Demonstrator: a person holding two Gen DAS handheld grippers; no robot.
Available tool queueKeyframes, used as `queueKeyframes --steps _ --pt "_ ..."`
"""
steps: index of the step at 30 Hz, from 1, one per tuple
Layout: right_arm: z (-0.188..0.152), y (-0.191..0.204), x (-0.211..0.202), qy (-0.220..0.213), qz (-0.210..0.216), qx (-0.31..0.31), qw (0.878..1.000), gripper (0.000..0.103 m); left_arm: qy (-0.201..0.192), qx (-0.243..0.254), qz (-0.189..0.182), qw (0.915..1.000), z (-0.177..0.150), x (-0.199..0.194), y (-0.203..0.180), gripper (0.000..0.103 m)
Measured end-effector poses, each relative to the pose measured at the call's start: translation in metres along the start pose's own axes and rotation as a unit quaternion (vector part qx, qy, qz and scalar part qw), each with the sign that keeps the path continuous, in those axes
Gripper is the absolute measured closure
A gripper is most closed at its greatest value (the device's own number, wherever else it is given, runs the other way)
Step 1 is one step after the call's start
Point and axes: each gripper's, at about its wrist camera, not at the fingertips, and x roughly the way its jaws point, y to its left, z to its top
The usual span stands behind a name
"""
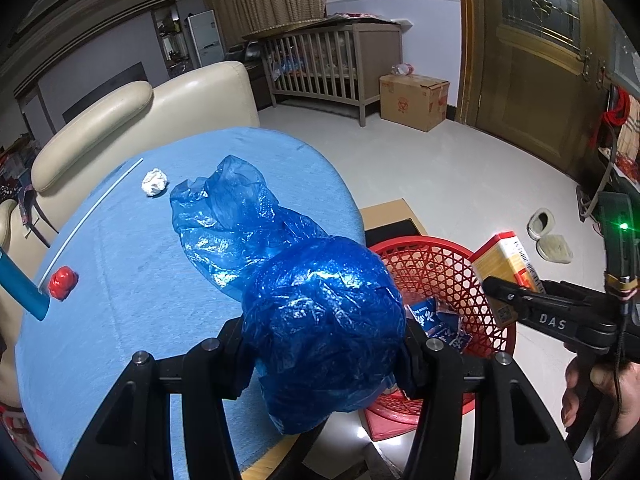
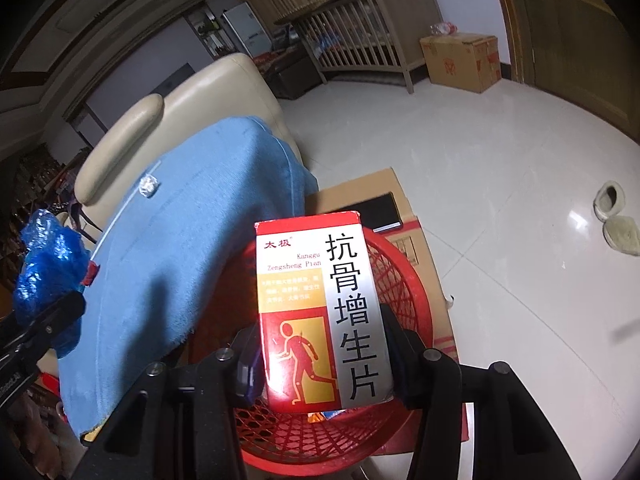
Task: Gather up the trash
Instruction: 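Open the right tool to drop the medicine box into the basket, then lower the blue bags into the red basket and open the left tool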
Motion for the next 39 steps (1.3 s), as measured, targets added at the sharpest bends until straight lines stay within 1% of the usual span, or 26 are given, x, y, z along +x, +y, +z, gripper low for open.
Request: queueKeyframes --steps 1,2,3,5,11,15,23,34,36,37,38,39 --pt "0.000 -0.002 0.002 0.004 0.000 0.003 1.000 0.033 0.001 0.002 -0.001 1.0000 0.001 0.001 -0.001 0.046" --pt "-0.001 -0.004 0.002 0.005 0.000 0.010 1.000 0.029 0.001 0.004 -0.002 1.0000 0.000 0.002 -0.003 0.046" --pt "-0.001 -0.006 0.002 0.002 -0.001 0.014 1.000 0.029 0.002 0.006 -0.003 1.0000 0.001 0.003 -0.005 0.046" --pt "0.001 -0.009 -0.003 -0.006 0.006 0.020 1.000 0.029 0.004 0.010 -0.005 0.9999 0.003 0.005 -0.008 0.046" --pt "0.008 -0.025 -0.024 -0.043 0.005 0.050 0.998 0.029 0.012 0.029 -0.018 0.9994 0.006 0.014 -0.026 0.046" --pt "0.011 -0.034 -0.032 -0.055 0.008 0.067 0.996 0.029 0.021 0.044 -0.028 0.9984 0.009 0.022 -0.043 0.046" --pt "0.011 -0.050 -0.039 -0.064 0.011 0.088 0.994 0.029 0.044 0.066 -0.045 0.9958 0.010 0.040 -0.070 0.046" --pt "0.007 -0.067 -0.040 -0.066 0.013 0.108 0.992 0.029 0.061 0.081 -0.054 0.9934 0.008 0.051 -0.083 0.046" --pt "0.007 -0.068 -0.041 -0.066 0.014 0.109 0.992 0.029 0.072 0.080 -0.062 0.9922 0.007 0.056 -0.085 0.043" --pt "0.008 -0.068 -0.041 -0.067 0.014 0.110 0.992 0.029 0.083 0.079 -0.074 0.9907 0.007 0.060 -0.087 0.038" --pt "0.008 -0.068 -0.042 -0.067 0.014 0.110 0.992 0.029 0.092 0.081 -0.080 0.9892 0.007 0.064 -0.088 0.030" --pt "0.008 -0.068 -0.043 -0.069 0.015 0.110 0.991 0.029 0.098 0.084 -0.080 0.9883 0.006 0.066 -0.088 0.027"
